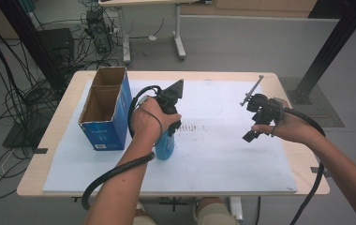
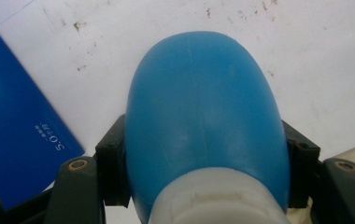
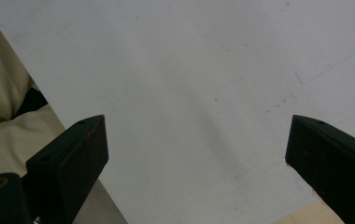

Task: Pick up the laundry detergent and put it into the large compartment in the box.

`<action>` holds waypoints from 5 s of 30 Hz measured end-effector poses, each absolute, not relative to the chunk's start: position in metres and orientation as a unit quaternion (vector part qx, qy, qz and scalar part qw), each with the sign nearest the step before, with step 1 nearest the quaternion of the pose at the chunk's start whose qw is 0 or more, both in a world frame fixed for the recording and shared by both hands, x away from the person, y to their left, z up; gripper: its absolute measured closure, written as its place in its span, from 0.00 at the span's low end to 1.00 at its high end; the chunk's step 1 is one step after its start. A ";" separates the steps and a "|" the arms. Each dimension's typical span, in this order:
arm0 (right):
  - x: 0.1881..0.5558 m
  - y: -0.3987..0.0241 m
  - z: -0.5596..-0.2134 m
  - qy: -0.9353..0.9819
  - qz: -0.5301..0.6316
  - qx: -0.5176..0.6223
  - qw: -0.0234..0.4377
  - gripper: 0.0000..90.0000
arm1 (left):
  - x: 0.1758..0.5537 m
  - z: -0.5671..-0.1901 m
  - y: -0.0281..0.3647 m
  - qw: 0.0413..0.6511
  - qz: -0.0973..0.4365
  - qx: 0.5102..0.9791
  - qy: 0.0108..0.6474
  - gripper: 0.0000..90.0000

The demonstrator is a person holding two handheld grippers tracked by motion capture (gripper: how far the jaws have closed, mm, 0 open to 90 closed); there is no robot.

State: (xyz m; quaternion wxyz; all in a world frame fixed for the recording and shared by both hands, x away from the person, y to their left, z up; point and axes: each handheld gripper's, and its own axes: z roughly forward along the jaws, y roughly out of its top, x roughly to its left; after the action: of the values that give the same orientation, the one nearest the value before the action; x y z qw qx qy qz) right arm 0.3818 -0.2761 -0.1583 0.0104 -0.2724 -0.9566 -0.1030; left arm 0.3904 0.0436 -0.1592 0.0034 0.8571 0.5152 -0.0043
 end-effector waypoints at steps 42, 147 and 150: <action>0.375 -0.263 -0.142 -0.962 -0.102 -0.252 0.001 0.07 | 0.378 0.038 0.061 0.044 0.042 0.847 0.528 0.41; 0.378 -0.248 -0.151 -0.965 -0.091 -0.245 0.016 0.07 | 0.438 -0.154 0.228 0.013 0.030 0.745 0.667 0.41; 0.378 -0.248 -0.151 -0.964 -0.092 -0.247 0.015 0.07 | 0.437 -0.157 0.227 0.015 0.032 0.745 0.666 0.41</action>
State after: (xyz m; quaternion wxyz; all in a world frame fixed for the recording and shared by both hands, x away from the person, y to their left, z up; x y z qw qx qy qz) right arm 0.3776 -0.2481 -0.1507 0.0151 -0.2470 -0.9645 -0.0923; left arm 0.4366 0.2270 -0.1573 0.0147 0.7454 0.6657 0.0316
